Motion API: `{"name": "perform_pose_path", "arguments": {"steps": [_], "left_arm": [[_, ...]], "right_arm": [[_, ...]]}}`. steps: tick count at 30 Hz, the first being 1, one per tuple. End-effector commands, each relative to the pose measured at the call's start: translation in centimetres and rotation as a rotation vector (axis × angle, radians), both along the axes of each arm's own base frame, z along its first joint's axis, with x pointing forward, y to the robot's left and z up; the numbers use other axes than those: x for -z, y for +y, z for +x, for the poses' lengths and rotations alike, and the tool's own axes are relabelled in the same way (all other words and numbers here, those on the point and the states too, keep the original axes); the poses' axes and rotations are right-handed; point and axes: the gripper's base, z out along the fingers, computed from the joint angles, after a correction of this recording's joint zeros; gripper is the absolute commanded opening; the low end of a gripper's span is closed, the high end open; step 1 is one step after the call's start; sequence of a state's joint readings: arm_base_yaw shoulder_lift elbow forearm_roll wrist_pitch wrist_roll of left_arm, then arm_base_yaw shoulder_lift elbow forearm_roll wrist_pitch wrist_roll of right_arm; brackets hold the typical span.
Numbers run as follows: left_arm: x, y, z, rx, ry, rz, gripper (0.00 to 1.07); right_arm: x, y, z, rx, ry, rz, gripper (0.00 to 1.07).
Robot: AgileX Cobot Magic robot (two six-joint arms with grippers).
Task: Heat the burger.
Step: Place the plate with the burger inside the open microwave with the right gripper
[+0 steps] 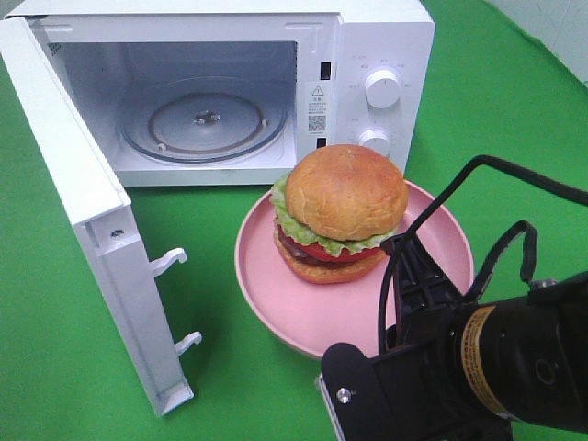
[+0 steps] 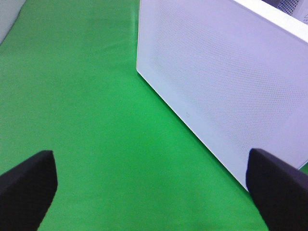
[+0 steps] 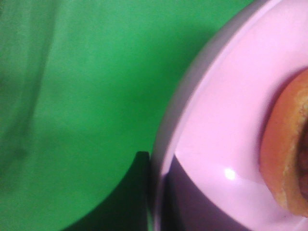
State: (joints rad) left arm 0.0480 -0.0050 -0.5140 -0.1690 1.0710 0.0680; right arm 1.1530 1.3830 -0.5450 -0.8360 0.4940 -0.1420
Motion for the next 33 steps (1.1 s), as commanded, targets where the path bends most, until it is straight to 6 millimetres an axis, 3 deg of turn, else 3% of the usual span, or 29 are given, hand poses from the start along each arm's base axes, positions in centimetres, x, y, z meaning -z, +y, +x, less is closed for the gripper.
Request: {"name": "perform_pose_path", "arguments": {"steps": [1, 22, 33], "left_arm": [[0.0, 0.0, -0.2, -0.001, -0.020, -0.002, 1.00], [0.0, 0.0, -0.2, -0.001, -0.020, -0.002, 1.00], [0.0, 0.0, -0.2, -0.001, -0.020, -0.002, 1.00]], "right_arm": [[-0.4, 0.5, 0.0, -0.110, -0.038, 0.007, 0.00], [-0.5, -1.2, 3.9, -0.283, -0.048, 0.030, 0.00], [-0.2, -3.4, 5.7, -0.356, -0.012, -0.021, 0.00]]}}
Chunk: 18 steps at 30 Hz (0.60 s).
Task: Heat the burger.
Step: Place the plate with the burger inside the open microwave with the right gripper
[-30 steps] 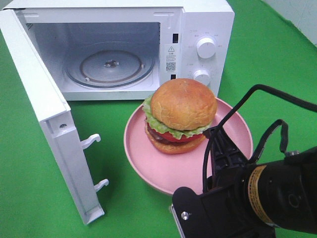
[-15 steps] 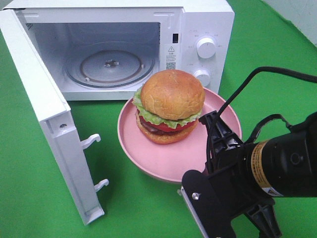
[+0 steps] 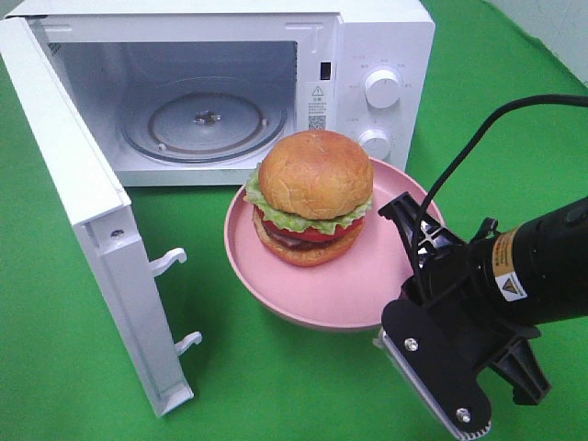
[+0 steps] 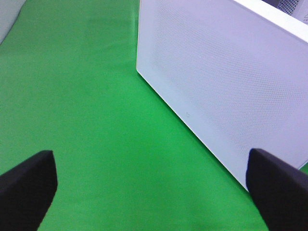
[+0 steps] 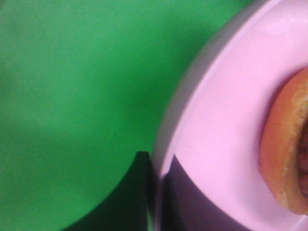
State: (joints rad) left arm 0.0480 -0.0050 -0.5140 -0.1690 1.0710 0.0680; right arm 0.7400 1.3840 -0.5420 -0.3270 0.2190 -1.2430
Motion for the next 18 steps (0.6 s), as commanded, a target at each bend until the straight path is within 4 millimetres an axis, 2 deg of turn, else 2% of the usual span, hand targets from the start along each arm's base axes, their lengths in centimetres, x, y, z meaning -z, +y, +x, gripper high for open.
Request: {"name": "perform_pose_path", "arguments": {"steps": [1, 10, 18], "left_arm": [[0.0, 0.0, -0.2, -0.001, -0.020, -0.002, 1.00], [0.0, 0.0, -0.2, -0.001, -0.020, -0.002, 1.00], [0.0, 0.0, -0.2, -0.001, -0.020, -0.002, 1.00]], "right_arm": [[-0.5, 0.1, 0.5, -0.048, -0.040, 0.038, 0.00], [-0.6, -0.4, 0.9, -0.067, 0.000, 0.070, 0.00], [-2.2, 0.1, 1.8, -0.093, 0.003, 0.039, 0.00]]}}
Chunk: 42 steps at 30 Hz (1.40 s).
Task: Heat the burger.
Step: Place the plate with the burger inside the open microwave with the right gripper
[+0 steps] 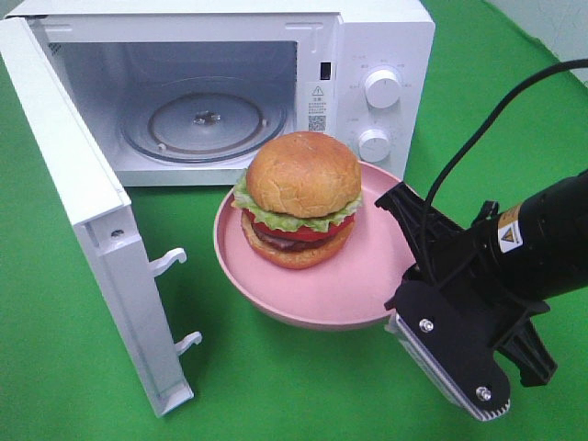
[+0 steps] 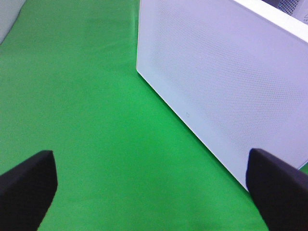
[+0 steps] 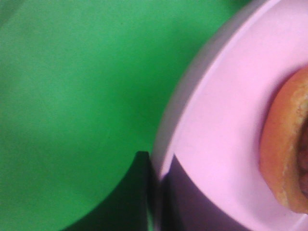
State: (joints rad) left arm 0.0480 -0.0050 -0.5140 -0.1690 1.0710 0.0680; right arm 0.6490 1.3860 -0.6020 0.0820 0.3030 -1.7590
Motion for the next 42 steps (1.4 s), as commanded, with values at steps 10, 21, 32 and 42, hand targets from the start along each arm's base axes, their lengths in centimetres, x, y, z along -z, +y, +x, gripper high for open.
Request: {"name": "perform_pose_path", "arguments": {"steps": [10, 21, 32, 42], "left_arm": [[0.0, 0.0, -0.2, -0.001, -0.020, -0.002, 1.00], [0.0, 0.0, -0.2, -0.001, -0.020, -0.002, 1.00], [0.0, 0.0, -0.2, -0.001, -0.020, -0.002, 1.00], [0.0, 0.0, -0.2, -0.001, -0.020, -0.002, 1.00]], "right_arm": [[-1.2, 0.5, 0.8, -0.048, -0.085, 0.002, 0.00], [-1.0, 2.7, 2.0, -0.086, -0.054, -0.017, 0.00], [-0.7, 4.8, 4.5, -0.067, -0.034, -0.017, 0.00], [-0.9, 6.3, 6.4, -0.038, -0.004, -0.018, 0.00]]}}
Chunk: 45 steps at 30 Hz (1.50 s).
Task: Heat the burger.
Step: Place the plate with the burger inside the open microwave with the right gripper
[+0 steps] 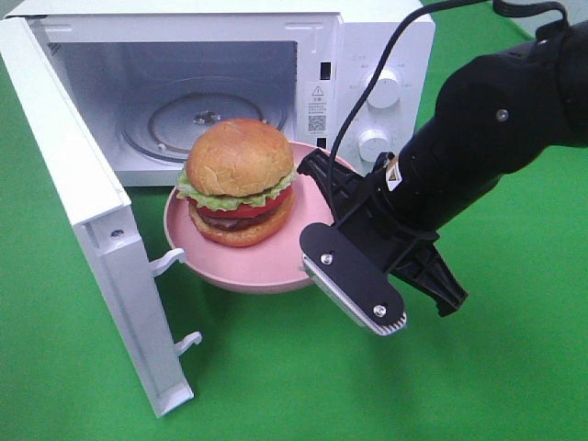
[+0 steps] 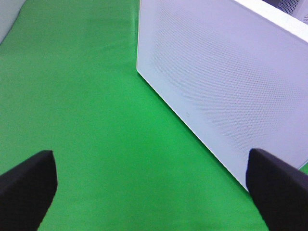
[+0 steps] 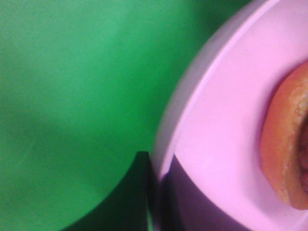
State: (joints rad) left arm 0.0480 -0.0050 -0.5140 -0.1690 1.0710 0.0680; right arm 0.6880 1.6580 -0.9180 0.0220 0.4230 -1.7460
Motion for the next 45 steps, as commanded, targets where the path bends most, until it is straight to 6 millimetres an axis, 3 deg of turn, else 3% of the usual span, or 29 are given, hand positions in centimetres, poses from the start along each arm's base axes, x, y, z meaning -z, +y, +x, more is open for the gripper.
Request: {"name": "perform_pose_path", "arguments": {"steps": [1, 45], "left_arm": [[0.0, 0.0, -0.2, -0.001, -0.020, -0.002, 1.00], [0.0, 0.0, -0.2, -0.001, -0.020, -0.002, 1.00]], "right_arm": [[-1.1, 1.2, 1.2, 0.042, -0.030, 0.058, 0.00], [-1.4, 7.7, 7.6, 0.097, -0.008, 0.081, 0.00]]}}
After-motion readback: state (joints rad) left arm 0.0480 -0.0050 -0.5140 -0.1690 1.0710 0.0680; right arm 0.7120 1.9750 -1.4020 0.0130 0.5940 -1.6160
